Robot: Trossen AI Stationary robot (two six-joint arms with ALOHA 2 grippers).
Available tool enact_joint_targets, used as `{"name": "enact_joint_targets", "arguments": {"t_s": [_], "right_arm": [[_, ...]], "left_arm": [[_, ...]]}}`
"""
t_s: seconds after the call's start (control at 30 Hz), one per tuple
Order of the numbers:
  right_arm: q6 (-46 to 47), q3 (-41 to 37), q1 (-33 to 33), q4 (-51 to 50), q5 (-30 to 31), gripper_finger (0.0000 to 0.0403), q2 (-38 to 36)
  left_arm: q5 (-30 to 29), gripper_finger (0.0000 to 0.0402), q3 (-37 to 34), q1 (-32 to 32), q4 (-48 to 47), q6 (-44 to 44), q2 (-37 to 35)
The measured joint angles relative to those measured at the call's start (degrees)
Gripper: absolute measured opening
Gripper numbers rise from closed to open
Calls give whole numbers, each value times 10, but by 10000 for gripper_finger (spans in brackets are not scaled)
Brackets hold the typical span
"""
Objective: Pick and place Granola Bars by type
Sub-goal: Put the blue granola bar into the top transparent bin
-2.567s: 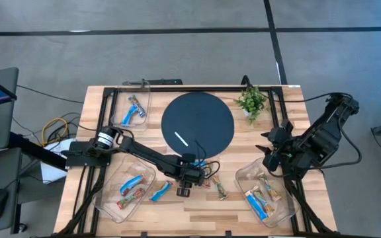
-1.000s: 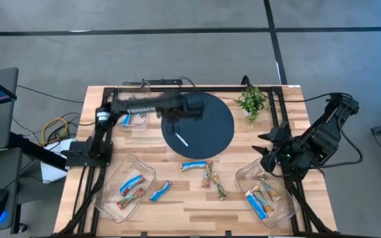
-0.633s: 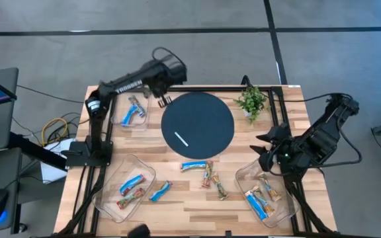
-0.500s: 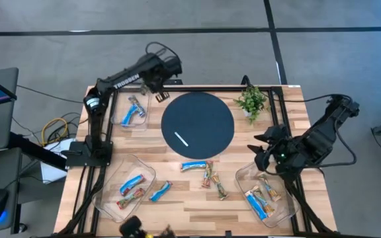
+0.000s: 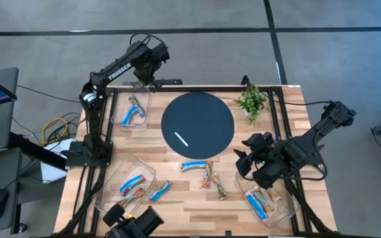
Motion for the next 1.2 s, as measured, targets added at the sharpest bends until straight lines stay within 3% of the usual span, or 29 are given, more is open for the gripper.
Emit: {"name": "enact_joint_targets", "arguments": {"t_s": [0.1,0.27,0.43,0.63,0.87,1.2], "right_arm": [[14,0,1,0,0,224,5],[15,0,2,4,5,224,5],[-34,0,-18,2,24,224,4],[-61,0,-69,14,13,224,0],[-172,0,-121,113,-56,224,0],[-244,0,-164,196,-110,224,1]], "left_arm": [[1,57,-25,5,5,14,-19],[1,57,-158,9,12,17,-98],[35,57,-299,13,130,28,-204],[42,57,-441,24,253,28,-263],[51,91,-514,24,306,24,-263],[84,181,-526,24,288,23,-272]]}}
